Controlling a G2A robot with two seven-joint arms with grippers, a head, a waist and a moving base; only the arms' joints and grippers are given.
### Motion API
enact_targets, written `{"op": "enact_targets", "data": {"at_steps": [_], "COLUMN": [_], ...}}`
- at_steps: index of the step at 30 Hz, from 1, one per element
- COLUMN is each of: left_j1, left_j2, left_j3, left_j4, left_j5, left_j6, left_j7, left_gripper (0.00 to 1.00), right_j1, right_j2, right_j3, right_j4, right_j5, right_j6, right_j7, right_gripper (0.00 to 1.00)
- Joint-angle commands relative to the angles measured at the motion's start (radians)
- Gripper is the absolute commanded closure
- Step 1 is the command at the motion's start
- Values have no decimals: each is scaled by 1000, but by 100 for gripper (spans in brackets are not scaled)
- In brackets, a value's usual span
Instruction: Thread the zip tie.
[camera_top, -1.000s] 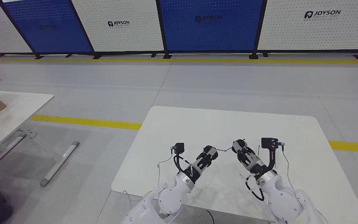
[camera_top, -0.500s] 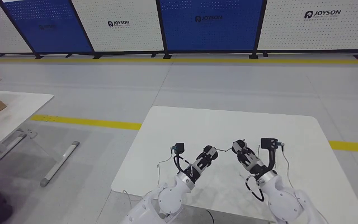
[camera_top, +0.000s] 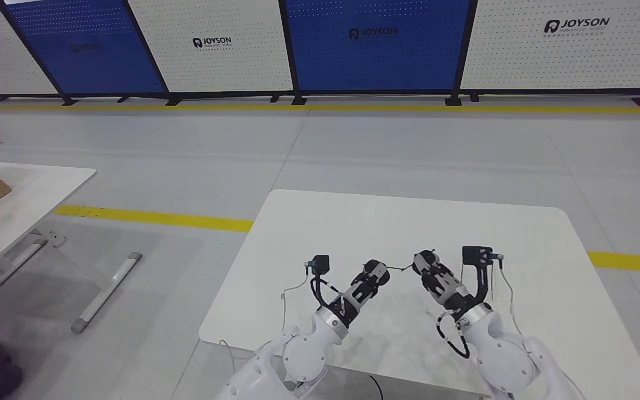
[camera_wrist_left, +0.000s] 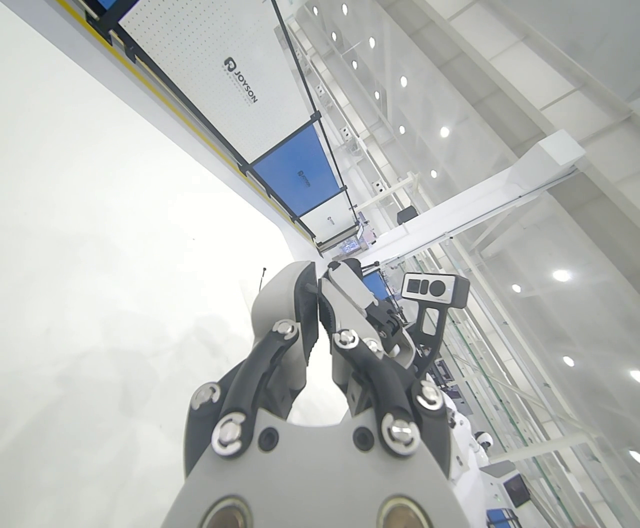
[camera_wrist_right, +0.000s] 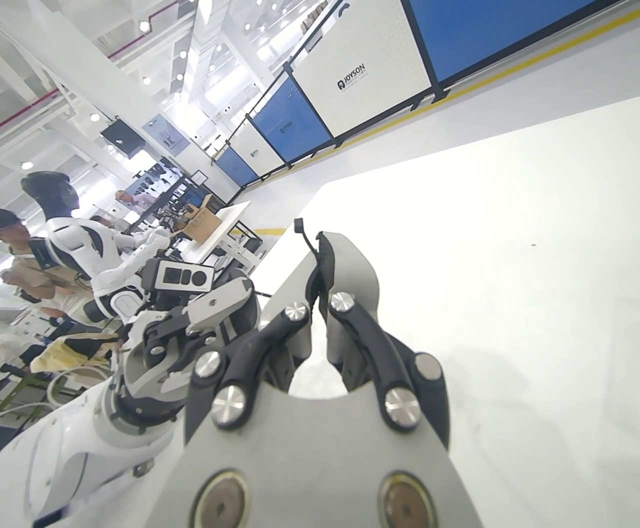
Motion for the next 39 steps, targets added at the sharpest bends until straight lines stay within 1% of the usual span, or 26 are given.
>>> {"op": "enact_targets", "data": {"at_steps": [1,4,18,30,39], "left_j1": [0,0,0,0,0], "left_j2": [0,0,0,0,0], "left_j3": [0,0,0,0,0], "left_j4": [0,0,0,0,0], "left_j5": [0,0,0,0,0], "left_j6": [0,0,0,0,0], "left_j7": [0,0,0,0,0], "left_gripper": [100,100,100,100,100], "right_j1": [3,4,-26,-34,-29], "right_j2": [-1,-1,1,1,-1], "right_j3": [-1,1,23,32,23], "right_j4": [4,5,-34,-39,-35], "right_j5": [0,-2,-5,-4,-11], "right_j6": [0,1,-12,-9,-5], "right_j7": [-2,-10,-19,-23,-18], "right_gripper": [100,100,100,100,100]}}
